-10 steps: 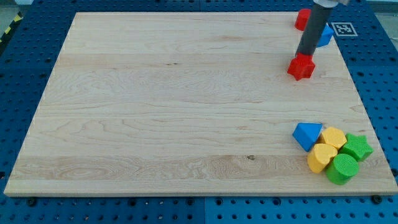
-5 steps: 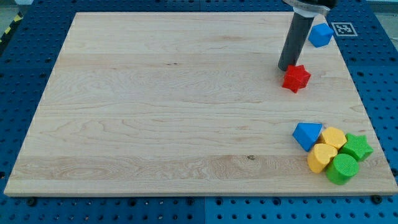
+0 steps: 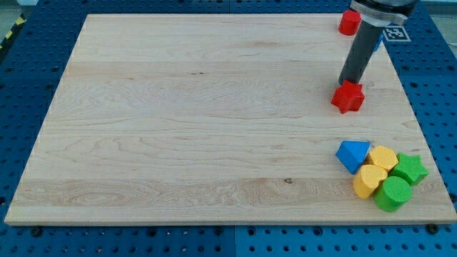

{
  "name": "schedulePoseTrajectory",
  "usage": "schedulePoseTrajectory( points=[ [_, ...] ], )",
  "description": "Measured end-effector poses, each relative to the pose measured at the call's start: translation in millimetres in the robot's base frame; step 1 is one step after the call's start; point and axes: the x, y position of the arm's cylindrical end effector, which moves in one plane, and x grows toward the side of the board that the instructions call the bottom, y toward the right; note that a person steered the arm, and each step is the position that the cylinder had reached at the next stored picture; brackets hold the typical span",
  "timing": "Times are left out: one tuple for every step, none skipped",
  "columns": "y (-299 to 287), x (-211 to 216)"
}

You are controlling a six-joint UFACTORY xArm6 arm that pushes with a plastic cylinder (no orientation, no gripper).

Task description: Move the red star into the group of blocks

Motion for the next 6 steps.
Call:
schedulePoseTrajectory(
  points=[
    [1.9,21.2],
    [2.0,34.3],
    [-11.7,34.9],
    [-33.3,35.4],
    [-33.3,58.6],
    [-25.2,85.9]
  ],
)
